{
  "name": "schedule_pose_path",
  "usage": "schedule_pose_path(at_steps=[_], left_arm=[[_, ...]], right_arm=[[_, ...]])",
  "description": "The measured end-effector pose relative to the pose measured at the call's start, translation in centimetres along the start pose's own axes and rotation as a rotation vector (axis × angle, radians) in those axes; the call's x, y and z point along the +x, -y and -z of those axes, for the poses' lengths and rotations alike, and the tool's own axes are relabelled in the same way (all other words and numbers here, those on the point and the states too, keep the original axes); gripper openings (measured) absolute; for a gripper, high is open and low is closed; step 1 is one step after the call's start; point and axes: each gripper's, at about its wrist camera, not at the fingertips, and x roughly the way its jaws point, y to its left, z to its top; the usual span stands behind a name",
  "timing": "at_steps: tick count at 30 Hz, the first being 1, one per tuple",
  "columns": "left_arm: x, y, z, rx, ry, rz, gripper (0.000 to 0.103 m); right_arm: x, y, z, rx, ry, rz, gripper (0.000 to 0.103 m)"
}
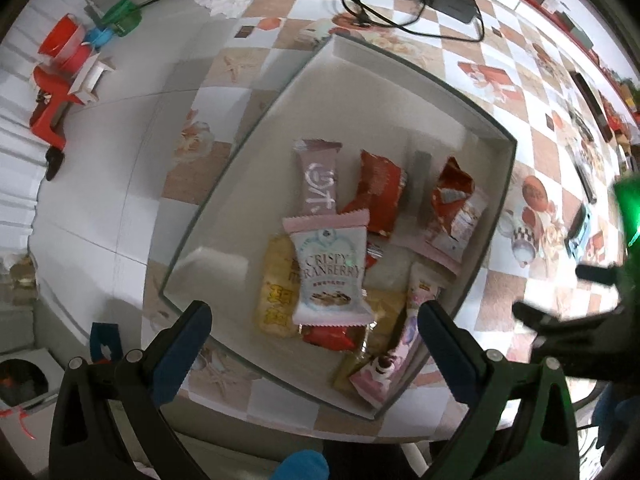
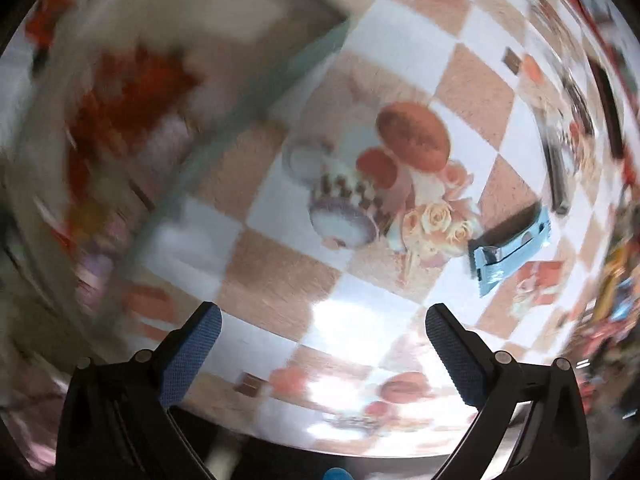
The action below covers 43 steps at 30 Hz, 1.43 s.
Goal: Organize snacks
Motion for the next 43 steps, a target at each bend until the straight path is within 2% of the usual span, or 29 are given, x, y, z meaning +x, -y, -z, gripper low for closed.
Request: schedule_pose_path(at_steps=[7,11,13,20,38,43], left_arm=[[-1.4,0.7,0.1,0.019,0.032,-0.005,0.103],[-2.2,0.5,0.1,0.009,0.051,-0.008,0.103],[-2.5,0.4,0.0,0.004,0.056,-0.016,0.103],[-2.8,0.3,0.0,-0.005,0.051,0.004,0.103],[-2.9,0.3,-0.2,-0.007,0.049,-0.006,0.103],[-3.5,0.3,0.1,-0.008,0.089,-0.003,0.103]], right_arm=[[-5.9,-1.1,-0.9,0.038,0.169,-0.106,0.103],[-8.4,-0.9,-1.4,0.034,0.212,-0.132,0.103],[-9.3,-1.5,-3.1,0.026,0.226,-0.134,0.103],[-10.5,-2.7,-4.7,-0.005,0.245,-0.137,0.103],[-11.0,-4.8,-5.0,-0.044,0.246,-0.132,0.103],[-10.9,-5.0,-5.0,-0.046,0.243,-0.132,0.103]])
